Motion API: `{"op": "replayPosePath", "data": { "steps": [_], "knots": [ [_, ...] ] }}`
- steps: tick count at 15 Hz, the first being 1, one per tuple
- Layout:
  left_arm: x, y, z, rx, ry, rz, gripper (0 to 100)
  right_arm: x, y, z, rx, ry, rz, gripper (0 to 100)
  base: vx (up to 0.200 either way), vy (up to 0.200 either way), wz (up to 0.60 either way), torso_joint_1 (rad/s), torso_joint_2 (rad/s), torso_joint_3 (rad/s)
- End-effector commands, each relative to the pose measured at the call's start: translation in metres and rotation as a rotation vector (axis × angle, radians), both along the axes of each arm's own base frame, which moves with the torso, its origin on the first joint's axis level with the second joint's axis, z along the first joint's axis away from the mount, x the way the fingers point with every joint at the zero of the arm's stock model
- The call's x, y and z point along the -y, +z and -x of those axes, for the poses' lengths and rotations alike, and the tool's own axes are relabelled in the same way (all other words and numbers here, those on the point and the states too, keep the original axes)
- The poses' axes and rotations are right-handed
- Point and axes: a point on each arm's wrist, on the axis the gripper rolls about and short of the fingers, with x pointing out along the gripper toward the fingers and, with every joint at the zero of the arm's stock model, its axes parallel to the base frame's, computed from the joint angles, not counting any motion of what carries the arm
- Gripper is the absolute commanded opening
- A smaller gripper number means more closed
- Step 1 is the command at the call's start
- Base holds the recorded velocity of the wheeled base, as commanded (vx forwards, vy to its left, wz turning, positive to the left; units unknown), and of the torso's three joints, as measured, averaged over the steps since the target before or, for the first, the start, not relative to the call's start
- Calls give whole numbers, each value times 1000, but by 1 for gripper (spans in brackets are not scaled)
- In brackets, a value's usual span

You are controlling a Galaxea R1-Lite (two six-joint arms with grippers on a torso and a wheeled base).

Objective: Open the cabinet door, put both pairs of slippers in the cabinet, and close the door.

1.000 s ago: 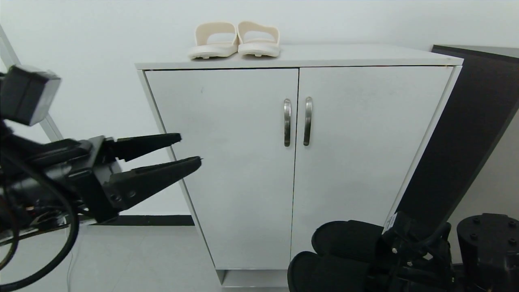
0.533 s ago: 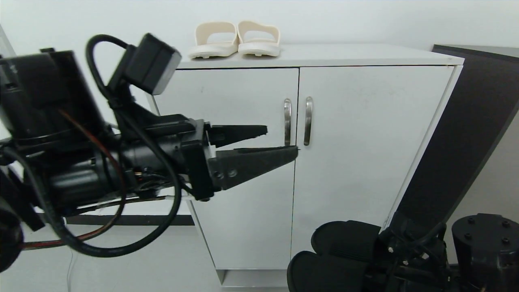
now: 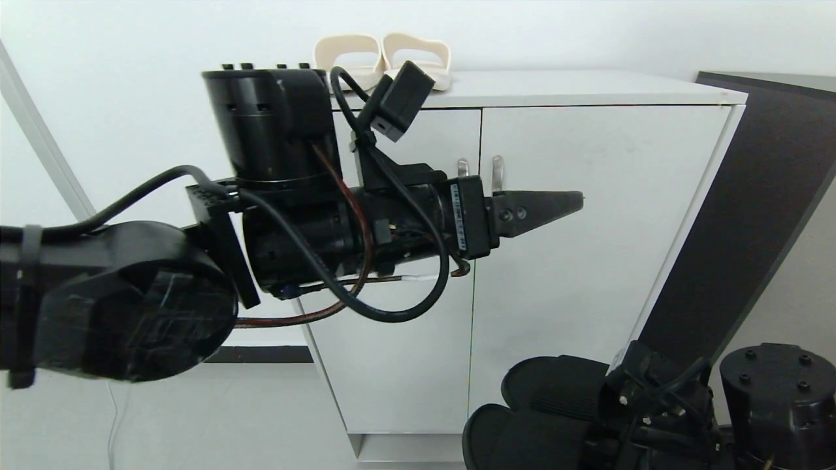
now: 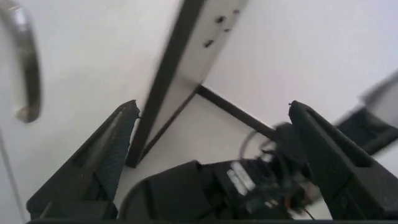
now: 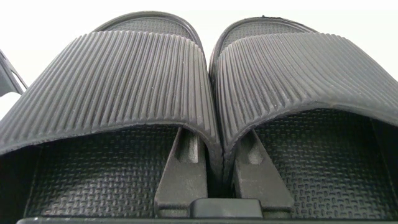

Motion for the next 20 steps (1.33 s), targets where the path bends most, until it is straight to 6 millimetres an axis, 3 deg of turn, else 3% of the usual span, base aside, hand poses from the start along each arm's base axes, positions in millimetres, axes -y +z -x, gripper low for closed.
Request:
{"op": "replayPosePath", "data": {
  "steps": [1, 7, 20],
  "knots": [
    [16, -8, -16, -23, 51, -20, 100, -1, -1, -1, -4, 1, 5, 0, 0, 0, 0, 0, 0, 0],
    [21, -3, -24, -25, 219, -30, 100, -2, -4, -2, -9, 1, 11, 0, 0, 0, 0, 0, 0, 0],
    [39, -19, -59, -33, 320, -45, 100, -3, -3, -2, -2, 2, 3, 0, 0, 0, 0, 0, 0, 0]
  ]
}}
